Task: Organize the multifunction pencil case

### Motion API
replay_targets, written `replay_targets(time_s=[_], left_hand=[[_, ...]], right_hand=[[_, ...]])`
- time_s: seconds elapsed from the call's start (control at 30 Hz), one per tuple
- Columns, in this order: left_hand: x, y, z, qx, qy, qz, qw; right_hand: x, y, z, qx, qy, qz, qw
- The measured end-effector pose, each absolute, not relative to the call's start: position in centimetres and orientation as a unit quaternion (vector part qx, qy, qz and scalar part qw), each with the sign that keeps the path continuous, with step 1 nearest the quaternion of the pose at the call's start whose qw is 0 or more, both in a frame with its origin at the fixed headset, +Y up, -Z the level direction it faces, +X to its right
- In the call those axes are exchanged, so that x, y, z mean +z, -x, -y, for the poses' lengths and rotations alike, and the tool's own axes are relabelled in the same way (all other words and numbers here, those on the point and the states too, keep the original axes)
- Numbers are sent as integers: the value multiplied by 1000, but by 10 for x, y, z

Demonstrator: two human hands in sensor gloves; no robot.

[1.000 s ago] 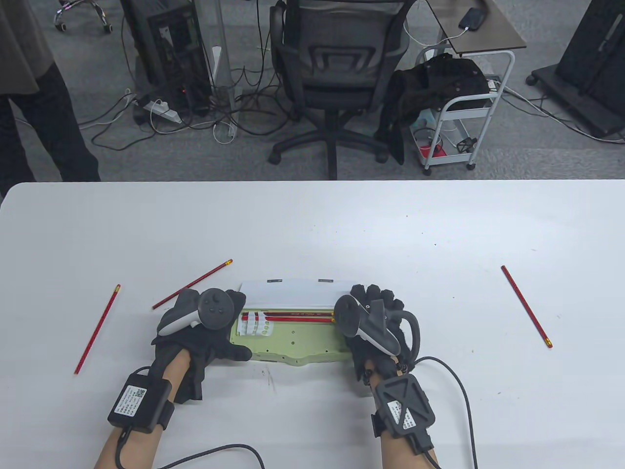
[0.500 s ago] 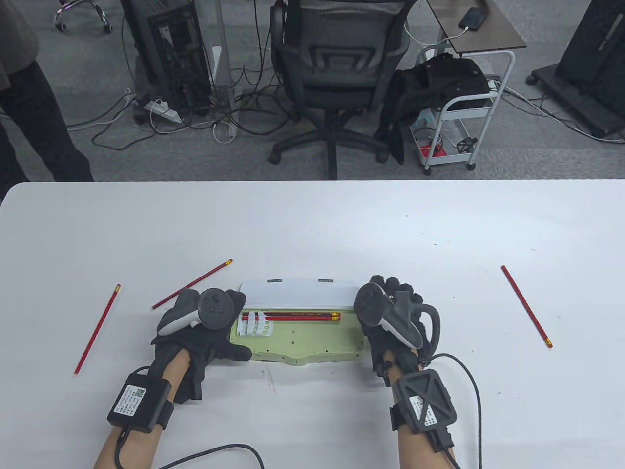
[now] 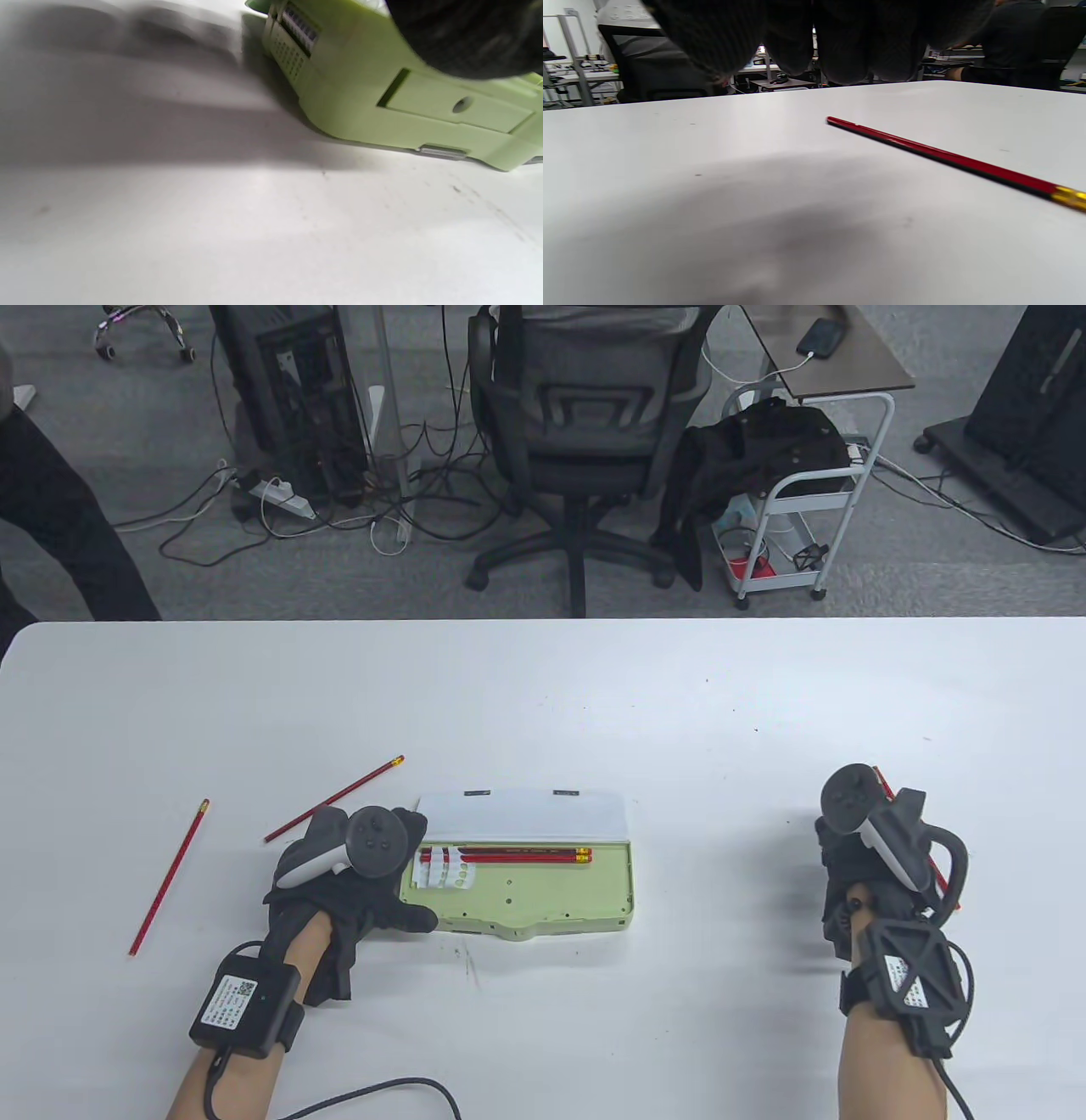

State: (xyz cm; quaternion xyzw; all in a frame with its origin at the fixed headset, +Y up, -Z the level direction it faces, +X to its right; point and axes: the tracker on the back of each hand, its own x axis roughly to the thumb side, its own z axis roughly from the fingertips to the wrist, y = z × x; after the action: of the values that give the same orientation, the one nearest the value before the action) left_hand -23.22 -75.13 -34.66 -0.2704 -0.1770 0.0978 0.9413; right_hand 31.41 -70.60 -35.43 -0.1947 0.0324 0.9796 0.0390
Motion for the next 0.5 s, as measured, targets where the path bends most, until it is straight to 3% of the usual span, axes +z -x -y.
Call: replay_targets(time_s=[0.23,0.5], left_hand=[[-346,233,751,99,272,176,941],[-346,233,751,97,272,175,941]], right_hand=[[-356,-360,724,968,247,-49,2],[-359,-385,742,955,285,-61,-54]])
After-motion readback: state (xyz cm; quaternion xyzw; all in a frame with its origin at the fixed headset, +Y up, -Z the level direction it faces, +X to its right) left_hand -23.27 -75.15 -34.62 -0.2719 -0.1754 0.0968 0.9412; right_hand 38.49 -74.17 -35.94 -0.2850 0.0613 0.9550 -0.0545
